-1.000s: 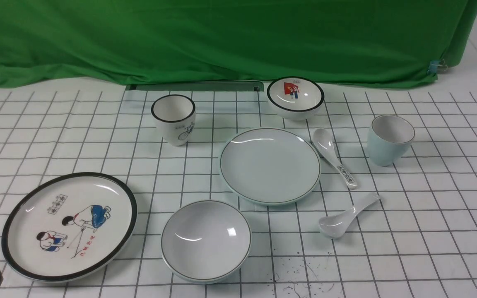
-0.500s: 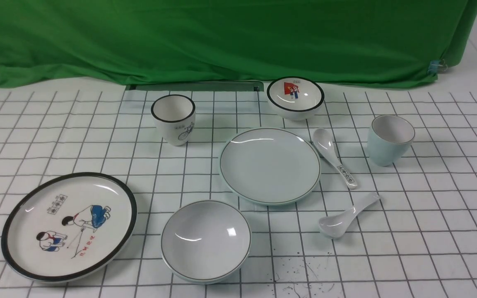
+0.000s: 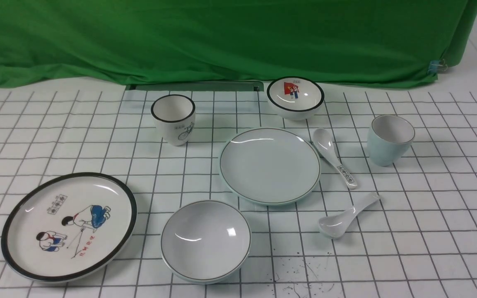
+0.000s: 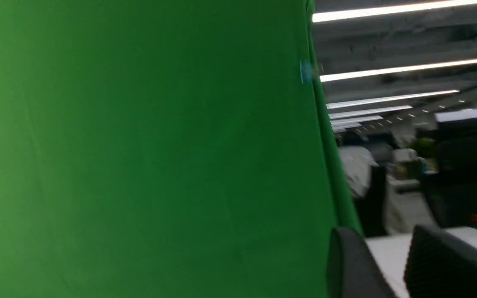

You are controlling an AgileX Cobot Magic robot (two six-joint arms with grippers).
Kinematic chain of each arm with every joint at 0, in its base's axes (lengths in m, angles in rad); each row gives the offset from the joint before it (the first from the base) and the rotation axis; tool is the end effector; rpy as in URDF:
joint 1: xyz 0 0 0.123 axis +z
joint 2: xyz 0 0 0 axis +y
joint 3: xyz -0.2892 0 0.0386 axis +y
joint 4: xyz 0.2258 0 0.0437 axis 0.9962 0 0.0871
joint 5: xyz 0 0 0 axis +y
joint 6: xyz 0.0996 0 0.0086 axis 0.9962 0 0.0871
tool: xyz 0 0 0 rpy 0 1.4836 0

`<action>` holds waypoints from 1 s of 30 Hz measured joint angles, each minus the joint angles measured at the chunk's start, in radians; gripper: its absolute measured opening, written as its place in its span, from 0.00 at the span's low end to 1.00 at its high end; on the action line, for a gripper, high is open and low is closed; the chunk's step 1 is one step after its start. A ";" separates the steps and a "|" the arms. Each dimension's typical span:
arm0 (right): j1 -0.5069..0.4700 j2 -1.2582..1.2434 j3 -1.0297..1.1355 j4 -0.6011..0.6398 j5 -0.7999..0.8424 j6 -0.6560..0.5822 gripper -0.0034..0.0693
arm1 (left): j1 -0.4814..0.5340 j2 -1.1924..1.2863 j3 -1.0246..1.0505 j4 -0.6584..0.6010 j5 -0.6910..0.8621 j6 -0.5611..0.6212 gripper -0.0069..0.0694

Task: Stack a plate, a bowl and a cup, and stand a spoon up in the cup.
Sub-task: Use the left arm to grab a blue rice bowl

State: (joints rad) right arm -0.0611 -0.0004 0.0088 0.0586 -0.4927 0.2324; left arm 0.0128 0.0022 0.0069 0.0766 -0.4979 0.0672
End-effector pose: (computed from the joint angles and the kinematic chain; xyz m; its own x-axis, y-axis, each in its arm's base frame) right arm 0.0209 -0.0040 0.2572 0.5413 0.2475 -0.8036 -0.0702 0.9657 0.2502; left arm 0.0210 -0.0034 0.2581 0.5411 0.1410 -0.8291 -0.0552 0.9897 0.1323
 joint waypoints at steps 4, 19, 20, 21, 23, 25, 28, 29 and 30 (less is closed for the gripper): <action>0.000 0.009 0.000 0.000 -0.048 0.150 0.32 | 0.000 -0.001 -0.004 -0.017 -0.146 -0.205 0.05; 0.000 0.497 -0.377 -0.001 0.274 -0.190 0.07 | 0.000 0.579 -0.620 0.004 0.299 -0.326 0.05; 0.000 0.553 -0.402 -0.001 0.325 -0.215 0.07 | 0.000 0.651 -0.637 0.005 0.337 -0.351 0.05; 0.000 0.563 -0.407 -0.001 0.348 -0.219 0.07 | -0.001 0.651 -0.641 0.005 0.347 -0.356 0.05; 0.005 0.690 -0.464 -0.001 0.517 -0.245 0.07 | -0.023 0.799 -0.697 0.002 0.523 -0.384 0.05; 0.024 0.777 -0.508 -0.001 0.660 -0.254 0.07 | -0.057 0.887 -0.731 -0.018 0.649 -0.362 0.05; 0.098 0.928 -0.559 0.000 0.857 -0.273 0.07 | -0.140 1.060 -0.781 -0.136 0.843 -0.200 0.05; 0.104 0.937 -0.559 0.000 0.868 -0.273 0.07 | -0.145 1.071 -0.781 -0.146 0.843 -0.186 0.05; 0.155 1.013 -0.574 0.000 0.945 -0.298 0.07 | -0.181 1.158 -0.803 -0.231 0.918 -0.067 0.05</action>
State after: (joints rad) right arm 0.0941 1.0124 -0.5651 0.0588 0.4525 -0.0656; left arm -0.1677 1.1603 -0.7965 -0.1545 0.4196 0.0000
